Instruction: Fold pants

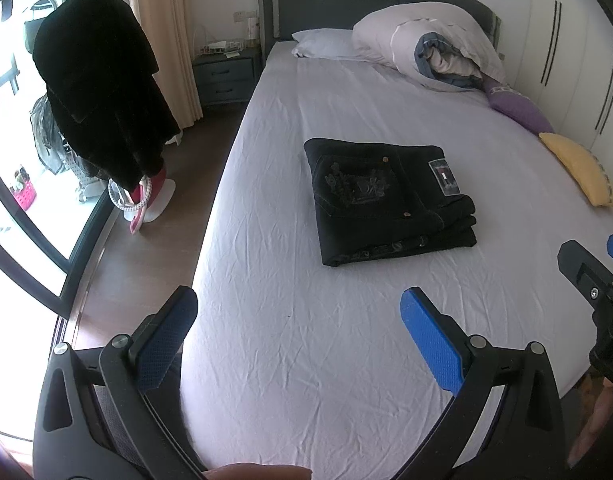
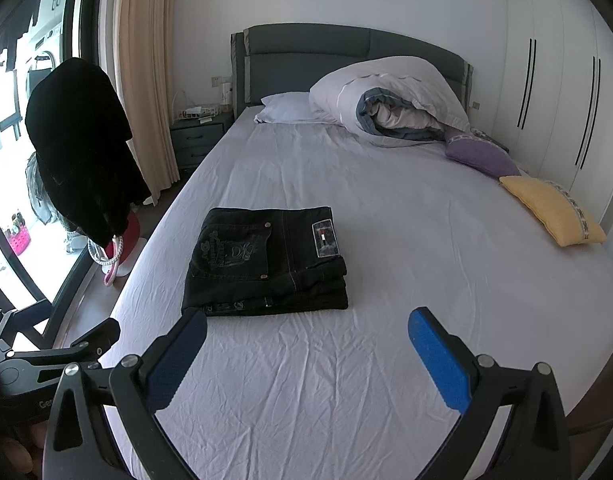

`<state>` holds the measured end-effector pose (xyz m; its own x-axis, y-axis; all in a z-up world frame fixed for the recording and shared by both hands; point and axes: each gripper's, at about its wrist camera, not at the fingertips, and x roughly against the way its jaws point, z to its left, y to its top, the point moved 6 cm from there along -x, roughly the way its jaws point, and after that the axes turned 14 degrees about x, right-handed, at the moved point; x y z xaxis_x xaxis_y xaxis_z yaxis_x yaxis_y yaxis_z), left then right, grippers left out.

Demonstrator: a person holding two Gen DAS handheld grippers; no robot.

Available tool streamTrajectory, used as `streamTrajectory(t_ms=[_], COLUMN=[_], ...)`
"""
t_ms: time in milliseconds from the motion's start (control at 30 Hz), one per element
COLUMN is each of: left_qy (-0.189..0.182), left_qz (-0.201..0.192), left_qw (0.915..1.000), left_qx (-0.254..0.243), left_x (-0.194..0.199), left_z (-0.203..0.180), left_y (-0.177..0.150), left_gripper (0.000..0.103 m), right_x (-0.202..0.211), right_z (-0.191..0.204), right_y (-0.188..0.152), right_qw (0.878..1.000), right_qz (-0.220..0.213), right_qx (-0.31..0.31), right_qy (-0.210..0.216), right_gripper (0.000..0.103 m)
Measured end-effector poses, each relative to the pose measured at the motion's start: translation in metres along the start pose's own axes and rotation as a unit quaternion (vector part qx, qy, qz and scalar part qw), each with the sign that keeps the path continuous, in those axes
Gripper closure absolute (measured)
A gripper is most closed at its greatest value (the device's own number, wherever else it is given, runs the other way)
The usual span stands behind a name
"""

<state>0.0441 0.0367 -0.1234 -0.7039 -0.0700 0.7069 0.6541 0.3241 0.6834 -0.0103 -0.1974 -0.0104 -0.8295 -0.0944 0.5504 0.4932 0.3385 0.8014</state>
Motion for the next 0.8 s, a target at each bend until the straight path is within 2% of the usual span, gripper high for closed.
streamTrajectory(t_ms=[800], left_qy=[0.002], left_qz=[0.001], left_qw=[1.0000], left_qx=[0.001], left_x=[-0.0011], left_z=[0.0004], left_y=[-0.0014], left_gripper=[0.000], right_x=[0.0012], right_z=[0.0010], right_y=[0.0004], right_qw=[1.000], right_qz=[0.001], right_qx=[0.000], right_qy=[-0.001], right_gripper=[0.000])
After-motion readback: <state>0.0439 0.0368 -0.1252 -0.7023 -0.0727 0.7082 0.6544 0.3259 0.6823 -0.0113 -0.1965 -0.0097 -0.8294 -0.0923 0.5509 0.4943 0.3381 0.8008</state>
